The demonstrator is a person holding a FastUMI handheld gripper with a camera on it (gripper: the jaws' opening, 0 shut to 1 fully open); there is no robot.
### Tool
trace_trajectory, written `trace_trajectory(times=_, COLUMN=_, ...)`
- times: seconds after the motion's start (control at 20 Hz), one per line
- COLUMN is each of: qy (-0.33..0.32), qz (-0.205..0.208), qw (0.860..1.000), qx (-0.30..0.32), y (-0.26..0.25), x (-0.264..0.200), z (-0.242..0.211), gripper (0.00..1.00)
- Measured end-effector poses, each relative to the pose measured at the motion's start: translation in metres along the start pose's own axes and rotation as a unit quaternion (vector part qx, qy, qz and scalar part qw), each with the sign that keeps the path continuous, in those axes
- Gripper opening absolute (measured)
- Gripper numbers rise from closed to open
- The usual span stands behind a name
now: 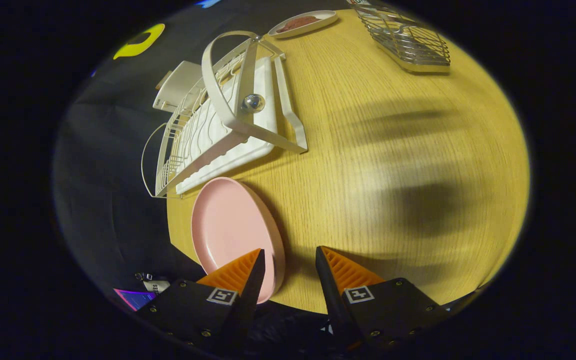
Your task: Take the plate from the dish rack, then take the spoon from the basket and place it into the plate.
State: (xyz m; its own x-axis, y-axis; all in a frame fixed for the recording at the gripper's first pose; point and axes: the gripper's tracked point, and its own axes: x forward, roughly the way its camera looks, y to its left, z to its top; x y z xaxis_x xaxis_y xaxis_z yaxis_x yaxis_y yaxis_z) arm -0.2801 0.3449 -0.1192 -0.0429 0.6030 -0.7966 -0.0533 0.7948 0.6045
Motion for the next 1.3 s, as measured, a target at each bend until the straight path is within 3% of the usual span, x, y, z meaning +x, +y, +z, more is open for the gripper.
trace_trajectory(times=0.3, qy=-0.025, qz=-0.005, qw=1.0, qx=-0.011, y=-0.006, x=-0.01, z=0.004, gripper=0.64)
trace_trajectory(times=0.35, qy=-0.036, qz=-0.011, qw=0.999, qx=-0.015, y=-0.01, x=-0.017, z=0.008, gripper=0.69)
trace_trajectory(times=0.7, qy=-0.147, qz=-0.055, qw=0.988, qx=0.002, y=-0.046, x=-0.074, z=0.054, gripper=0.69)
trace_trajectory(times=0.95, qy=-0.28, qz=-0.1, qw=0.953, qx=0.063, y=-0.069, x=-0.132, z=0.117, gripper=0.68)
trace_trajectory(times=1.3, qy=-0.403, qz=-0.094, qw=0.881, qx=0.23, y=-0.091, x=-0.177, z=0.173, gripper=0.68)
